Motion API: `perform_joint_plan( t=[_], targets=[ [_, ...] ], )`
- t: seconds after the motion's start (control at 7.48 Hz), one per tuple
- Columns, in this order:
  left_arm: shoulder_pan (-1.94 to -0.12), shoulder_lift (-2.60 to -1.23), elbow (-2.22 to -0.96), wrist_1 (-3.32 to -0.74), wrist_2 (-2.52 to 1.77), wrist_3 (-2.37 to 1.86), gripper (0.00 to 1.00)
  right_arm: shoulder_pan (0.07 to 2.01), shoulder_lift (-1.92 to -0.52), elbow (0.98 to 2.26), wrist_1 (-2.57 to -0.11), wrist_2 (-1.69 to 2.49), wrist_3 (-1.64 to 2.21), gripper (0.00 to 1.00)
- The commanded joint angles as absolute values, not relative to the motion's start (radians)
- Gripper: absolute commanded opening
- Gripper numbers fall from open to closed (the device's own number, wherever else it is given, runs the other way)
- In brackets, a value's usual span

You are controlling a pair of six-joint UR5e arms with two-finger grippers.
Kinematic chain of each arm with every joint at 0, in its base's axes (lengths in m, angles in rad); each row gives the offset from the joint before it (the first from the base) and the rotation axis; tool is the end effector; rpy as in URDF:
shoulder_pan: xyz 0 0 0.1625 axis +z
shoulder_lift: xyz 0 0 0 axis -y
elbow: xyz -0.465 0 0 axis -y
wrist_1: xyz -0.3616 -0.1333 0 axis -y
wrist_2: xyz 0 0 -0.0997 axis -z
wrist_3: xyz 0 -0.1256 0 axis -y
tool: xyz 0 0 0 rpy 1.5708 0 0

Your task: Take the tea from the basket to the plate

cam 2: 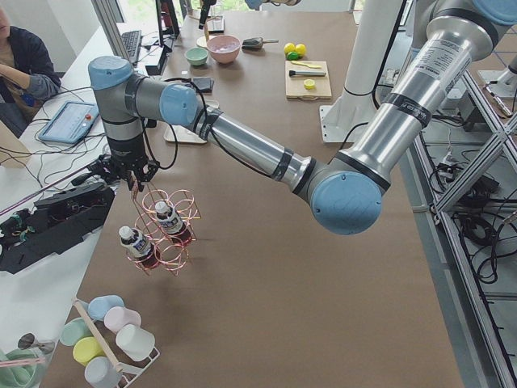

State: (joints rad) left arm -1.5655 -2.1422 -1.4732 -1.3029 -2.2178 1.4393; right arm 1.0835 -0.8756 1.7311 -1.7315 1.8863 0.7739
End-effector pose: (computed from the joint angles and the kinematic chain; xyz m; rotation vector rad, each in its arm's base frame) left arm -0.0539 -0.6916 0.4664 0.6299 0.3904 1.4514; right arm -0.2388 -0.6521 0.2745 0.3782 -0.6511 0.1634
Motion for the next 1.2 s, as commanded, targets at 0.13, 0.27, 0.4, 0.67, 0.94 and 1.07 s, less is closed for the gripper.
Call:
perform_joint_plan(
  t=[0.13,0.27,0.4,0.67,0.94,1.07],
  targets=[
    [-1.566,-2.149,-1.369,-1.386,-2.218,1.460,0.00,1.180,-1.196,1.761,-1.809,2.067,0.560,1.00],
    [-1.560,-2.152,-1.353,-1.399,-2.218,1.457,0.00,1.199,-1.263,1.764,-1.807,2.139,0.560,1.00],
    [-1.556,-2.164,-1.333,-1.402,-2.218,1.456,0.00,1.233,-1.325,1.764,-1.798,2.192,0.540,1.00],
    [-1.536,-2.174,-1.298,-1.437,-2.218,1.454,0.00,1.322,-1.467,1.763,-1.706,2.297,0.442,1.00],
    [-1.529,-2.177,-1.290,-1.442,-2.218,1.451,0.00,1.379,-1.566,1.741,-1.623,2.400,0.439,1.00],
    [-1.523,-2.177,-1.290,-1.442,-2.218,1.451,0.00,1.409,-1.603,1.753,-1.620,2.475,0.420,1.00]
  ],
)
